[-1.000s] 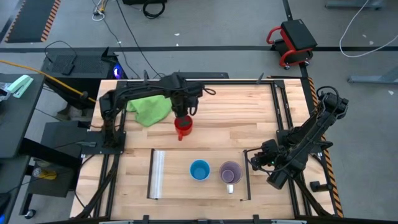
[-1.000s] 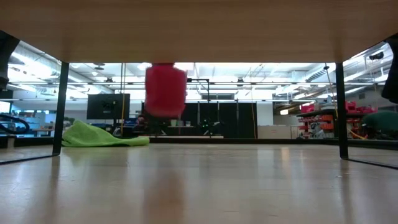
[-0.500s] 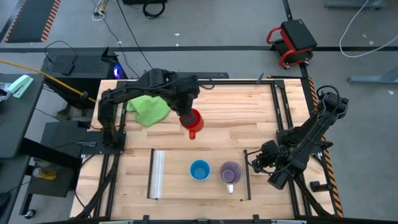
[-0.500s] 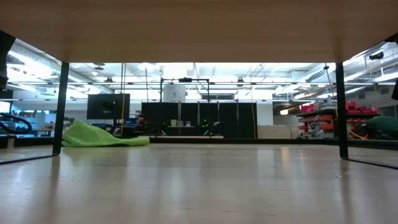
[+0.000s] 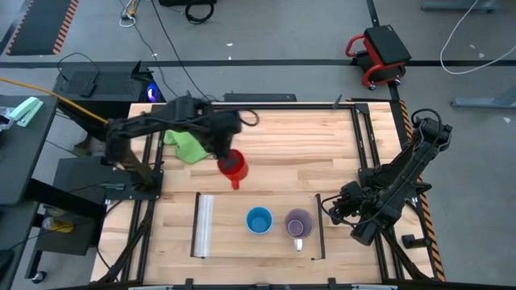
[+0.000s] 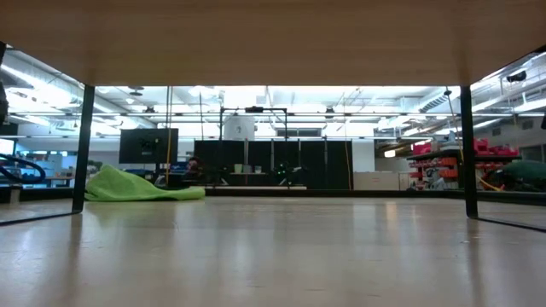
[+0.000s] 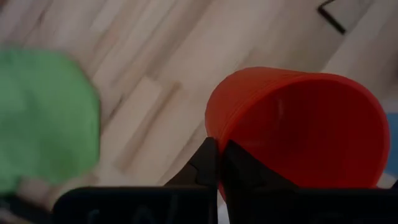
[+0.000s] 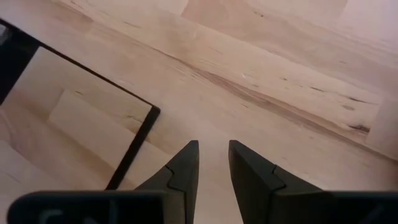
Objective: Stack small to large cups/mugs on shelf
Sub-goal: Put the orange mug on the shelf
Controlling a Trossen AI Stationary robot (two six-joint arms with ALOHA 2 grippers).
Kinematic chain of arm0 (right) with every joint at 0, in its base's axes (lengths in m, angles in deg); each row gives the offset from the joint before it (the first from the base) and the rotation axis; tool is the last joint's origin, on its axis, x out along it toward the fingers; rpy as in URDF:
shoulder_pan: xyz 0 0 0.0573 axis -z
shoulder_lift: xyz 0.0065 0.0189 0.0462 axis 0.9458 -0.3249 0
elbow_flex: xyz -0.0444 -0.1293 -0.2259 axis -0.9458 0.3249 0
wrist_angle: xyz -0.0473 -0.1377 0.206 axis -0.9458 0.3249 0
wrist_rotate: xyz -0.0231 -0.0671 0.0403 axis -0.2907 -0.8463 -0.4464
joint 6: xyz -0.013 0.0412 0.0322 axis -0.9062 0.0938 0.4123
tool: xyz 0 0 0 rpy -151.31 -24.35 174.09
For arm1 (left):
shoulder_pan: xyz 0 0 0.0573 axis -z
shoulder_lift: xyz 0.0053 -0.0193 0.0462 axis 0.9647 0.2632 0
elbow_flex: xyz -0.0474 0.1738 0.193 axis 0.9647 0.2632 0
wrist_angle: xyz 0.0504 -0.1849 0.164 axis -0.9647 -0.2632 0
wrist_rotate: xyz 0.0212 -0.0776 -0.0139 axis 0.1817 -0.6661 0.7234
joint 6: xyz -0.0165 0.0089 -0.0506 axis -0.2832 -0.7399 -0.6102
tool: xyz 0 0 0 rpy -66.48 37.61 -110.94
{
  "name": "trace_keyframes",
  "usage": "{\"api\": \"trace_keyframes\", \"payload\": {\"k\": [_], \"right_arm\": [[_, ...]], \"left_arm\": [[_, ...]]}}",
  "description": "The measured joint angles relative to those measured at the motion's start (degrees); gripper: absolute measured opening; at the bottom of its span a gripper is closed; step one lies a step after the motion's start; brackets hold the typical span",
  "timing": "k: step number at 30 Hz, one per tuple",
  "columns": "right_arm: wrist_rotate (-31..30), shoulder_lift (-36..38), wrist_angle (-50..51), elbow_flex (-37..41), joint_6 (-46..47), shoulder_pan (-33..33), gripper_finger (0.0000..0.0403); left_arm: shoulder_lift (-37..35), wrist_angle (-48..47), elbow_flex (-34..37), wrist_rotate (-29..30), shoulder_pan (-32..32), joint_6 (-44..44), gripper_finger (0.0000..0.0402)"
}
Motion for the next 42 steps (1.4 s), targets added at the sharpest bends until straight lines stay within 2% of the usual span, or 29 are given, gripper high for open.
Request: {"api": "trace_keyframes", "payload": {"k": [4, 8, 16, 26, 36, 42], "right_arm": [[-0.1, 0.0, 0.2, 0.0, 0.0, 0.0, 0.0095], [0.0, 0.0, 0.3, 0.0, -0.5, 0.0, 0.0095], [-0.1, 0.0, 0.4, 0.0, -0.5, 0.0, 0.0095], [0.0, 0.0, 1.1, 0.0, -0.5, 0.0, 0.0095], [0.0, 0.0, 1.2, 0.0, -0.4, 0.0, 0.0094], [0.0, 0.0, 1.2, 0.0, -0.7, 0.0, 0.0090]], "left_arm": [[-5.0, 0.0, 6.5, -1.0, 1.8, -5.3, 0.0012], [-7.3, -0.1, 10.0, -1.7, 4.3, -8.7, 0.0012], [-6.6, 0.2, 10.0, -5.0, 11.4, -13.2, 0.0012], [-5.0, 0.2, 9.9, -5.0, 19.6, -20.0, 0.0012], [-0.4, 0.2, 9.9, -5.2, 21.9, -20.9, 0.0012], [-0.2, 3.9, 9.9, -5.3, 22.2, -23.0, 0.0012]]}}
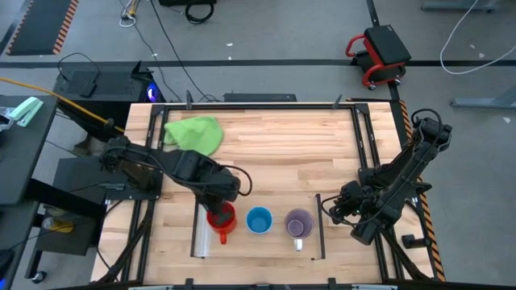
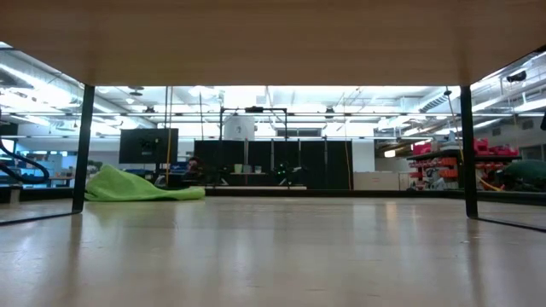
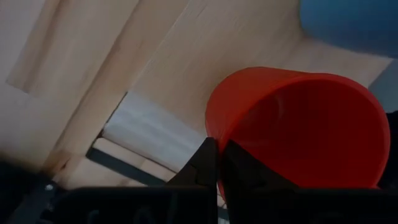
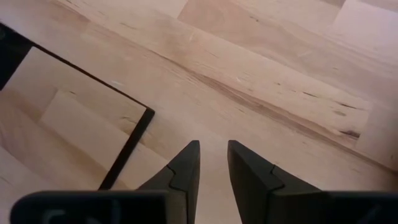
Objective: Stack small to large cups/mugs on shelf
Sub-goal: Put the orange mug on the shelf
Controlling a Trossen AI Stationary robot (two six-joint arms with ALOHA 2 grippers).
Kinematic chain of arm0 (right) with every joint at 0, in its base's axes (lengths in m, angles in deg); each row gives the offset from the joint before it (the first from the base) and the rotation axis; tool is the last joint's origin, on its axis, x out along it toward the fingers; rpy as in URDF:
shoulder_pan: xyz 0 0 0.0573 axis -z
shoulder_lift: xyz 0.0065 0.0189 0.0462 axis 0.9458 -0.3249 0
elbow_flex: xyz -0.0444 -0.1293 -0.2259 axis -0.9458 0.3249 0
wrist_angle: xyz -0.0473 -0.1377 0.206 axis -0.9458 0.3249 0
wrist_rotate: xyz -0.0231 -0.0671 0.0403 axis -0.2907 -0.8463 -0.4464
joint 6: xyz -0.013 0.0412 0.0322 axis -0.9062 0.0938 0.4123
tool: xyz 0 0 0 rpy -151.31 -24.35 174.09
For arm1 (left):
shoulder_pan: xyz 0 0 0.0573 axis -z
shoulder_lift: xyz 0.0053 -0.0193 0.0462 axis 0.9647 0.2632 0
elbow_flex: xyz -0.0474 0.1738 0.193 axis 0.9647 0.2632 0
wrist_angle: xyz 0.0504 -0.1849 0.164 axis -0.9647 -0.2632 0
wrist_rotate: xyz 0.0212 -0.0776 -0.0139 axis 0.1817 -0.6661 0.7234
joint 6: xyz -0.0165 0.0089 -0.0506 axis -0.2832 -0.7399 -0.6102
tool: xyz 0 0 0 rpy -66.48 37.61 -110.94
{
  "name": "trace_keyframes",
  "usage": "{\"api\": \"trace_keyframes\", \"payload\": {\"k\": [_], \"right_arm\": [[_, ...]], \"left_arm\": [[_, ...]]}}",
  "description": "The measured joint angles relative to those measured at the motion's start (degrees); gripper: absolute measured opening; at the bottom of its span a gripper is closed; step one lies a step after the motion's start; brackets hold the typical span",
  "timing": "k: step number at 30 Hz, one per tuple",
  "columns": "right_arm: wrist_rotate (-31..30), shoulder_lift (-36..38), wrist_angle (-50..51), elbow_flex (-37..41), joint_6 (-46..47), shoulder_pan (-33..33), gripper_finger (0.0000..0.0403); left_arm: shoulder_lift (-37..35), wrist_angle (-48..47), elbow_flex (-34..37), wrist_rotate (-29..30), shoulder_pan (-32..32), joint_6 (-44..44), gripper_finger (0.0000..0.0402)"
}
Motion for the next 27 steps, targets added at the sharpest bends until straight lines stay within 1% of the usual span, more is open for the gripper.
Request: {"api": "trace_keyframes", "payload": {"k": [6, 16, 27], "right_arm": [[0.0, 0.0, 0.6, 0.0, -0.8, 0.0, 0.0089], [-0.7, 0.0, 1.5, 0.0, -0.8, 0.0, 0.0088], [-0.7, 0.0, 1.5, 0.0, -0.8, 0.0, 0.0088]], "left_arm": [[0.6, 1.1, 0.0, 1.3, 1.6, -1.6, 0.0012], [1.4, 0.6, -0.1, 6.8, 3.8, -3.5, 0.0012], [1.4, 0.9, -0.1, 7.7, 4.7, -3.8, 0.0012]]}}
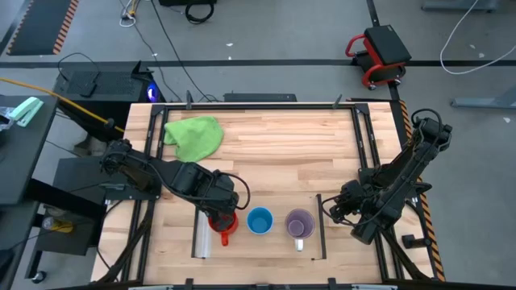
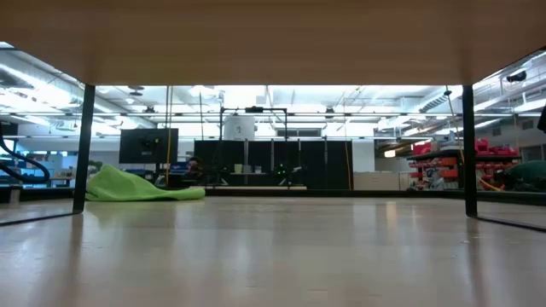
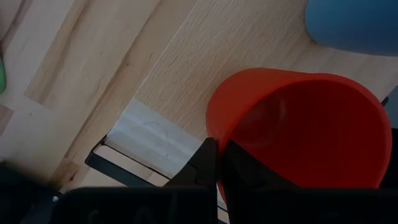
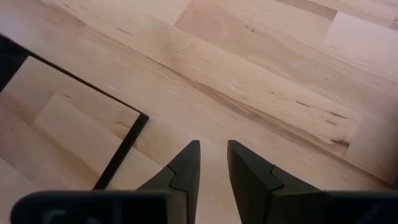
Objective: Stack small to large cups/mugs on shelf
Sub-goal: Put the orange mug on the shelf
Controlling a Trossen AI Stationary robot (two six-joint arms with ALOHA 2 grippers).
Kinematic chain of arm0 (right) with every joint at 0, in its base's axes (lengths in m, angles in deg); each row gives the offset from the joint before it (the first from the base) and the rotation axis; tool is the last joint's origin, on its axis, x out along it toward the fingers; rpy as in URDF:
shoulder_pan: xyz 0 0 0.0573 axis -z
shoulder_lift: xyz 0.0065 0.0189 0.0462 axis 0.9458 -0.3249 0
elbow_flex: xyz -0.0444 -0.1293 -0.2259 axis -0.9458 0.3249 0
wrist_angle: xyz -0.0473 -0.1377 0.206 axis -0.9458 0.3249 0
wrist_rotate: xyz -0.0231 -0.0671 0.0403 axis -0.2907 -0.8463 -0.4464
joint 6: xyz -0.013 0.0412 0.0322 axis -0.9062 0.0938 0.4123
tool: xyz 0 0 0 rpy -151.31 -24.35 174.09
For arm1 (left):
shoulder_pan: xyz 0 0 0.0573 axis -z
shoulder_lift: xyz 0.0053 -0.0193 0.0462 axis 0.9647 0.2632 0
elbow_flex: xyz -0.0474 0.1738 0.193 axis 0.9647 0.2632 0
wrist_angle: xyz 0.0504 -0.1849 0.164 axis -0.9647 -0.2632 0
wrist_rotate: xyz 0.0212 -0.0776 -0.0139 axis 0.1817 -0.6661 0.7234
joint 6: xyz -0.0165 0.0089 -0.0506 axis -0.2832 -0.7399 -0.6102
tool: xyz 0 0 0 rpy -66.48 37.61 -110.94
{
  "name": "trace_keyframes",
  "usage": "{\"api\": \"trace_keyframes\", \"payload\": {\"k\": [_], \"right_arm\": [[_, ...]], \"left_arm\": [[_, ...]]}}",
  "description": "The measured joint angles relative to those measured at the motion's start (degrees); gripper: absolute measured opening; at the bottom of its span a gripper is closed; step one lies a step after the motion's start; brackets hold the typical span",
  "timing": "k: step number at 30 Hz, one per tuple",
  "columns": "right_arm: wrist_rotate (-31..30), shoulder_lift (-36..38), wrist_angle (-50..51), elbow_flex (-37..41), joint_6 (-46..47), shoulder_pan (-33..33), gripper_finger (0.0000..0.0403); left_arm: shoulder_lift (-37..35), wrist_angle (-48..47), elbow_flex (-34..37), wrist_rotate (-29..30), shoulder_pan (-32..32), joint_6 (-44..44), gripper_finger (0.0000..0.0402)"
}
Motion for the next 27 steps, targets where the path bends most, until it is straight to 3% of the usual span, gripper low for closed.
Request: {"api": "trace_keyframes", "payload": {"k": [9, 16, 27], "right_arm": [[-0.3, 0.0, 0.0, 0.0, 0.0, 0.0, 0.0088], [-0.3, 0.0, 0.0, 0.0, 0.0, 0.0, 0.0088], [-0.3, 0.0, 0.0, 0.0, 0.0, 0.0, 0.0088]], "left_arm": [[0.2, 0.2, -2.6, 0.5, 0.0, 0.4, 0.0042], [0.1, -0.6, -6.5, 1.7, 0.0, 0.8, 0.0032], [0.1, -3.4, -6.3, -0.3, 0.4, 0.1, 0.0027]]}}
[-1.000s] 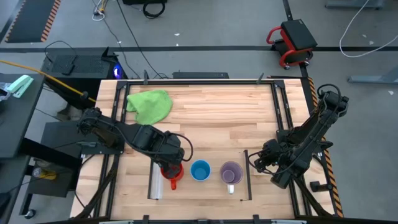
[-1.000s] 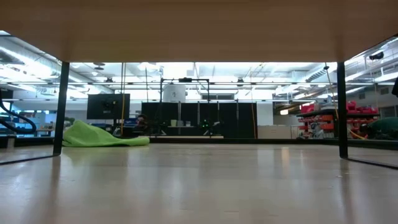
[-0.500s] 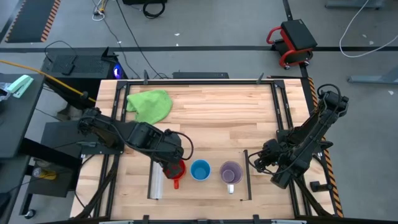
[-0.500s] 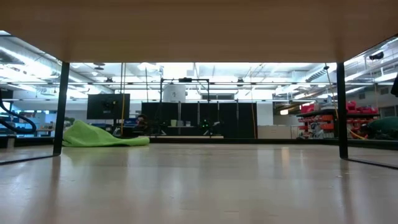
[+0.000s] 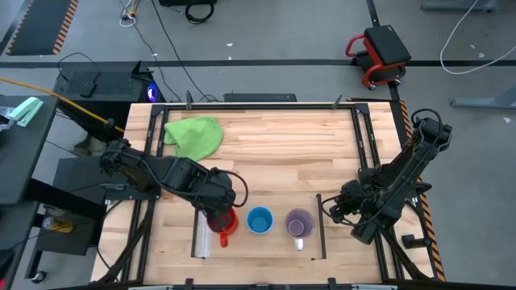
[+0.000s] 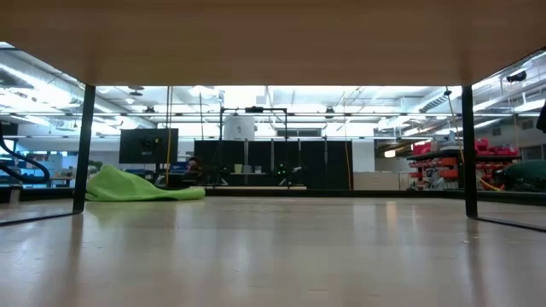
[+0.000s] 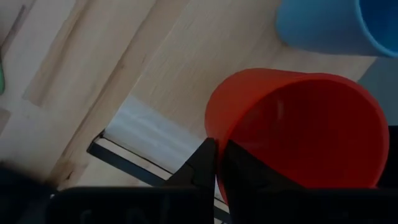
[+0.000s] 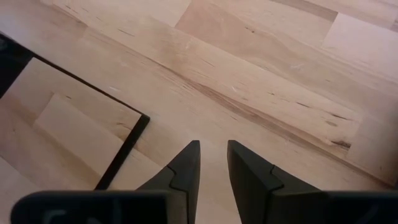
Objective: Stack small to large cups/mugs on shelf
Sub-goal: Put the orange mug on the shelf
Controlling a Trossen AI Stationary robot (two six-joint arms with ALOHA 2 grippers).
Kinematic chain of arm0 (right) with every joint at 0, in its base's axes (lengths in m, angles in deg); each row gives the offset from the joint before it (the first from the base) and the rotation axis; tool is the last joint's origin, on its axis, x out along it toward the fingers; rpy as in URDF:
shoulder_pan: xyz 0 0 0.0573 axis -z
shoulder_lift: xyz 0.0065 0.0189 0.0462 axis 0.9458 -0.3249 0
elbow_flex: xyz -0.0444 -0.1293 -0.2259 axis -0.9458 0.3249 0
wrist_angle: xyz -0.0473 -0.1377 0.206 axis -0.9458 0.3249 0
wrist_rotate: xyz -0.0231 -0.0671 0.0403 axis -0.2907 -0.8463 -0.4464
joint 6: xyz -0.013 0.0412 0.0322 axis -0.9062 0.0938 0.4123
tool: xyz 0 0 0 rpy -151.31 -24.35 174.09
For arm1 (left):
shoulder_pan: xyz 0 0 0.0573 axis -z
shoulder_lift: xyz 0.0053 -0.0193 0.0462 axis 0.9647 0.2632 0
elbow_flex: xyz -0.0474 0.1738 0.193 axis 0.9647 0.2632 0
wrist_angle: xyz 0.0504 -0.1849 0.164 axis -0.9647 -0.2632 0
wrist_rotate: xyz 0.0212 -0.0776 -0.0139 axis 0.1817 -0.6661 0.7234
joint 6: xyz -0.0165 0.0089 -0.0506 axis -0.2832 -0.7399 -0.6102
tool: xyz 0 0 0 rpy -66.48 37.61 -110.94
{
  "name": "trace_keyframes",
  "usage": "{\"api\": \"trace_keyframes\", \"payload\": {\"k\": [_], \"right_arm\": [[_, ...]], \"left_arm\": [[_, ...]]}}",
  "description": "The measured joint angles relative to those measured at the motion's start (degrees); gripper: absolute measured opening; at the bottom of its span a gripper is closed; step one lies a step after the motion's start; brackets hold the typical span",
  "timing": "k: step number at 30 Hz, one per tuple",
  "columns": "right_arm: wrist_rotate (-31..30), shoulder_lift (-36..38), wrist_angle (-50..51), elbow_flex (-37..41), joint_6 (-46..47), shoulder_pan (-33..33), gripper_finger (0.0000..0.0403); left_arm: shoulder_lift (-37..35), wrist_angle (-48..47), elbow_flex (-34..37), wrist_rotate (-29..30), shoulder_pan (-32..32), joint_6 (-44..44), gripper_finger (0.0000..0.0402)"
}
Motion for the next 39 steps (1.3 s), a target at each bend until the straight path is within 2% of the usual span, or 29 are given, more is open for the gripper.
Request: {"api": "trace_keyframes", "payload": {"k": [25, 39], "right_arm": [[0.0, 0.0, -0.1, 0.0, 0.0, 0.0, 0.0088], [0.0, 0.0, -0.1, 0.0, 0.6, 0.0, 0.0088]], "left_arm": [[3.0, -1.2, 0.0, 0.6, 0.6, 1.7, 0.0028], [3.0, -0.8, 0.0, 0.7, 0.6, 0.2, 0.0079]]}}
